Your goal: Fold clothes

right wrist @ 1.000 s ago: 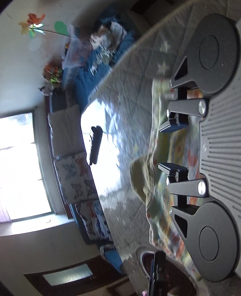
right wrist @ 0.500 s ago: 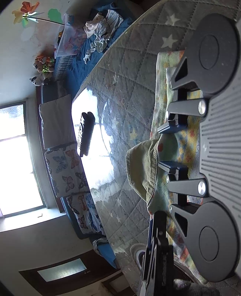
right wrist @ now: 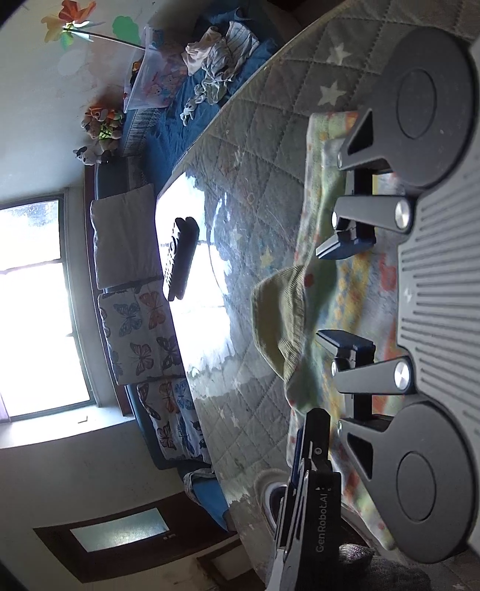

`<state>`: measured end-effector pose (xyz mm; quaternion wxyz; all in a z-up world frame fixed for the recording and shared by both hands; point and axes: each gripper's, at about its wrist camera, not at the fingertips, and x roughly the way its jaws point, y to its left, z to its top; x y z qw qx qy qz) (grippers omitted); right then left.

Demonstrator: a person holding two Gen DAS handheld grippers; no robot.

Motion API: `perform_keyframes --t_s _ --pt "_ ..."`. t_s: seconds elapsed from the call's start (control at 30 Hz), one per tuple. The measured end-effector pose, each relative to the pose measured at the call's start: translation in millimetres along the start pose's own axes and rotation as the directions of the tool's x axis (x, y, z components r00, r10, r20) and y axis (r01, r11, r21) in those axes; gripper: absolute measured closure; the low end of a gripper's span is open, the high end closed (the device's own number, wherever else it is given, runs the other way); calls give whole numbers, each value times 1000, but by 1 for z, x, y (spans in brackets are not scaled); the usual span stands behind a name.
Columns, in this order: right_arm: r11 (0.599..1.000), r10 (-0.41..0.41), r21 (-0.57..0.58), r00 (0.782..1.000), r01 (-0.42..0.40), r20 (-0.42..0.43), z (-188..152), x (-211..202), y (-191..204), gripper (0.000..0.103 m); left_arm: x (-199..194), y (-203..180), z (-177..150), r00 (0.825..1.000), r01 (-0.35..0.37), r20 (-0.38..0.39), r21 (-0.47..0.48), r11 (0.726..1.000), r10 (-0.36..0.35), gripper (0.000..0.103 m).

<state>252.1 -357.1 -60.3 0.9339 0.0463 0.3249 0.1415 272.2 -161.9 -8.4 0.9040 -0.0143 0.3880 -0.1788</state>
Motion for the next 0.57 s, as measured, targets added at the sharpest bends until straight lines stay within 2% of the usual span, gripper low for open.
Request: perform_keyframes --t_s 0.3,0.57 --pt "997 10 -71 1000 -10 2 -29 -36 28 58 -41 -5 -36 1000 14 22 21 1000 -15 72" --pt "991 -26 -129 1000 28 14 -55 -57 53 55 -56 -14 -68 1000 1 23 62 998 -3 70"
